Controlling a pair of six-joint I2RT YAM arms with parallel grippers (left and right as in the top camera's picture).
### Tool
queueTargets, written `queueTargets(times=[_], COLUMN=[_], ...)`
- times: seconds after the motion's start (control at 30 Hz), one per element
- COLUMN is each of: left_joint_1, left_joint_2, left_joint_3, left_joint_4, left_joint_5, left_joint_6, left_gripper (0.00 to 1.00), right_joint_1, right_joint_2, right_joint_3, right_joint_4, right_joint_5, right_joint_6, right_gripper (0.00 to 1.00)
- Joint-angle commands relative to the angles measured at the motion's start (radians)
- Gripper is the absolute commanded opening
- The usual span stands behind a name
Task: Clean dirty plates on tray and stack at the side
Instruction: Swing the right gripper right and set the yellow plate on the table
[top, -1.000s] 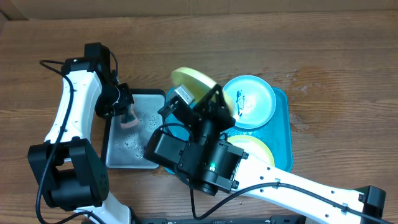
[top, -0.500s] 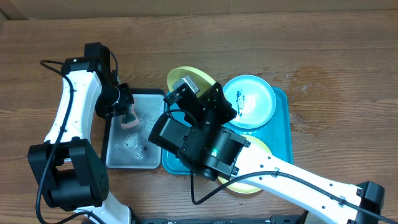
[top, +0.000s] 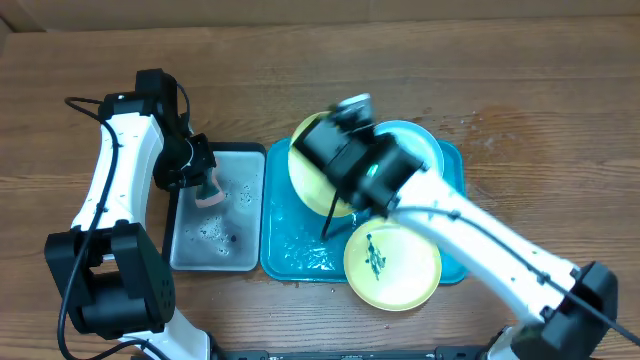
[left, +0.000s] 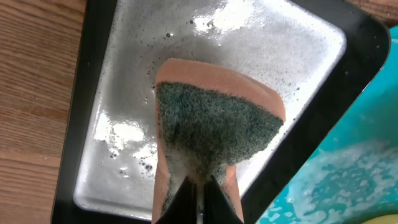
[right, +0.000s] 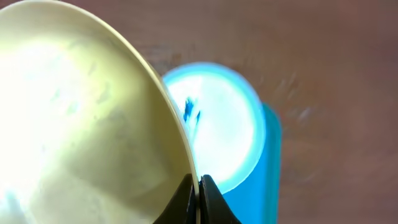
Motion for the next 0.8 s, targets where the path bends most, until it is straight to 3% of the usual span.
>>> queueTargets(times=[0.0, 0.23, 0.27, 0.47, 0.77], left_joint_1=[-0.010, -0.017, -0.018, -0.018, -0.018], left_joint_2=[-0.014, -0.014, -0.014, -0.014, -0.014], left_joint_3=[-0.004, -0.004, -0.004, -0.004, -0.004], left_joint_4=[-0.006, -0.008, -0.011, -0.011, -0.011], left_joint_5=[0.011, 0.011, 0.011, 0.011, 0.011], left_joint_6=[0.023, 0.024, 0.028, 0.034, 0.034], left_gripper=[0.04, 0.04, 0.04, 0.04, 0.04], right_joint_1=[-0.108, -0.430, -0.537, -0.867, -1.164], right_joint_2=[-0.009, -0.009, -0.009, -0.002, 0.123], right_joint_3=[0.018, 0.016, 0.016, 0.016, 0.016], right_joint_4=[0.006, 0.010, 0.013, 0.015, 0.005], right_joint_5=[-0.256, -0.476, -0.523, -0.578, -0.615], right_joint_6=[0.113, 0.169, 0.156, 0.106, -0.027], right_gripper=[0.04, 0.04, 0.04, 0.04, 0.04])
